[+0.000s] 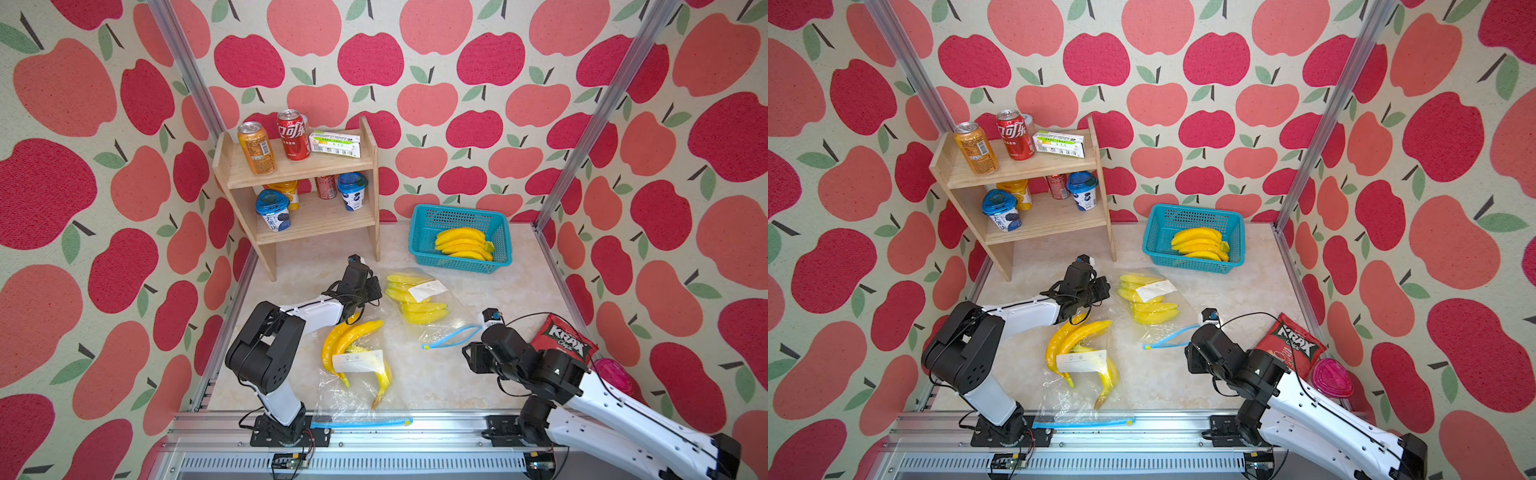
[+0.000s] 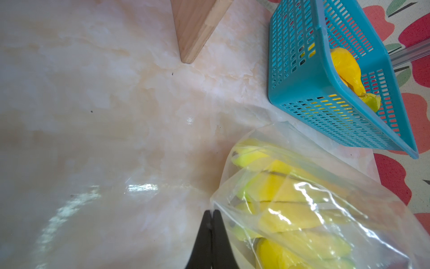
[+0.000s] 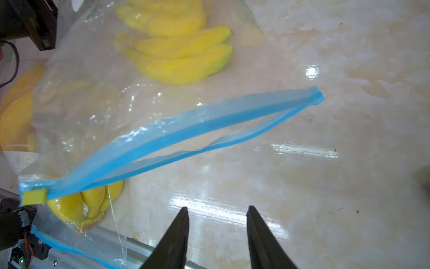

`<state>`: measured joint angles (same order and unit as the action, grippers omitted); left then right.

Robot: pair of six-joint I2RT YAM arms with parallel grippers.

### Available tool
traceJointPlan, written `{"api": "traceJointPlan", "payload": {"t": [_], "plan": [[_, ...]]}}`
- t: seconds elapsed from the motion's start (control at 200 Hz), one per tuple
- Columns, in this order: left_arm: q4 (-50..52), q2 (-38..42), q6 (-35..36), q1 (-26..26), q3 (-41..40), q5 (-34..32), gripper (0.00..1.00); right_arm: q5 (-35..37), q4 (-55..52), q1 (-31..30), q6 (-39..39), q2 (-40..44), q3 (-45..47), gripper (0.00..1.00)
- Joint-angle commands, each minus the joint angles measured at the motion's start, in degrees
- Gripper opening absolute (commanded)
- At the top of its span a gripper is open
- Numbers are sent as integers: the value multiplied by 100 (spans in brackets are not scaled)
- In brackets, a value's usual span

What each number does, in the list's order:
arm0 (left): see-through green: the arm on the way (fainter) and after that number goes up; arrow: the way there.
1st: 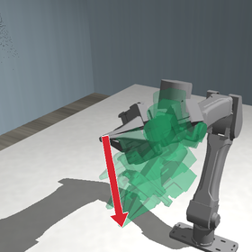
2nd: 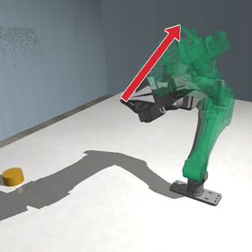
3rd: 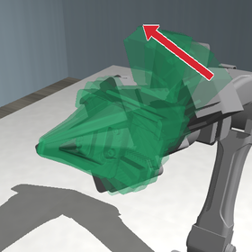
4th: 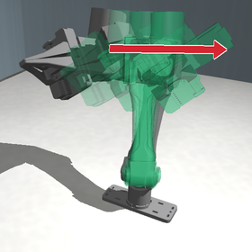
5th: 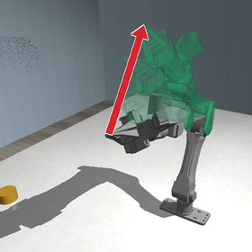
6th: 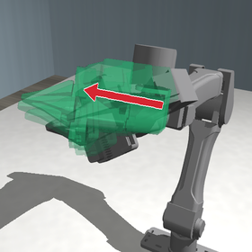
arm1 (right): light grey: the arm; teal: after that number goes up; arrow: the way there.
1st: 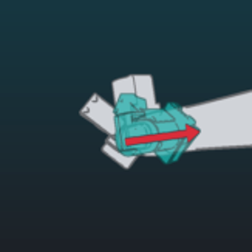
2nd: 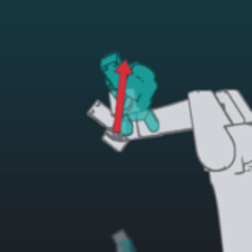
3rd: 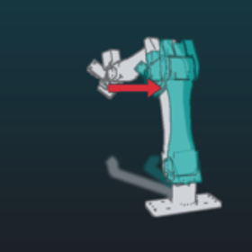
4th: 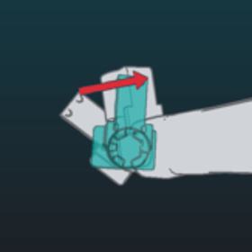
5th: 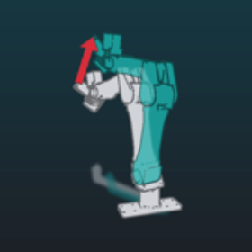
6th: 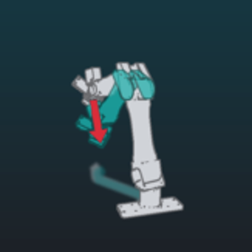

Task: Open the zip-top bag and take out the banana
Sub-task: Place the banana in the basket, then pick up the banana from the zipper food storage bag.

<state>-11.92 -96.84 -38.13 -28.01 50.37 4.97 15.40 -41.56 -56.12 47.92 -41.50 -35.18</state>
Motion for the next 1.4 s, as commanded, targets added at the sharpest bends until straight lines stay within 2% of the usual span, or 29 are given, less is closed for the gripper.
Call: {"api": "traceJointPlan", "payload": {"t": [0.0,0.175,0.5,0.605,0.79,0.875,1.02,1.175,1.29,1.32,1.395], "plan": [[132,36,-54,-2,199,-9,0,449,658,-74,124,-276,140,45],[160,79,-45,-29,183,-48,0,926,1770,-44,-164,-651,300,52],[135,104,-54,-38,186,-5,0,669,3843,418,-943,-2032,406,66],[111,97,-41,-38,206,58,0,470,4231,564,-1395,-2521,255,69],[94,60,-103,-27,224,194,0,155,4352,598,-2818,-3352,-281,74],[56,57,-131,-46,207,215,0,-284,4453,665,-3240,-3541,-389,75],[48,75,-155,-60,195,223,0,-916,4850,742,-3277,-3609,-375,75],[35,99,-181,-64,168,215,0,-296,4705,743,-2812,-3815,-378,72],[37,130,-199,-42,166,212,0,-819,5345,640,-2650,-3692,34,65],[29,116,-216,-37,171,223,0,-732,5141,558,-2720,-3820,-85,66],[3,95,-247,-29,187,240,0,74,4360,346,-2753,-4306,-564,66]]}}
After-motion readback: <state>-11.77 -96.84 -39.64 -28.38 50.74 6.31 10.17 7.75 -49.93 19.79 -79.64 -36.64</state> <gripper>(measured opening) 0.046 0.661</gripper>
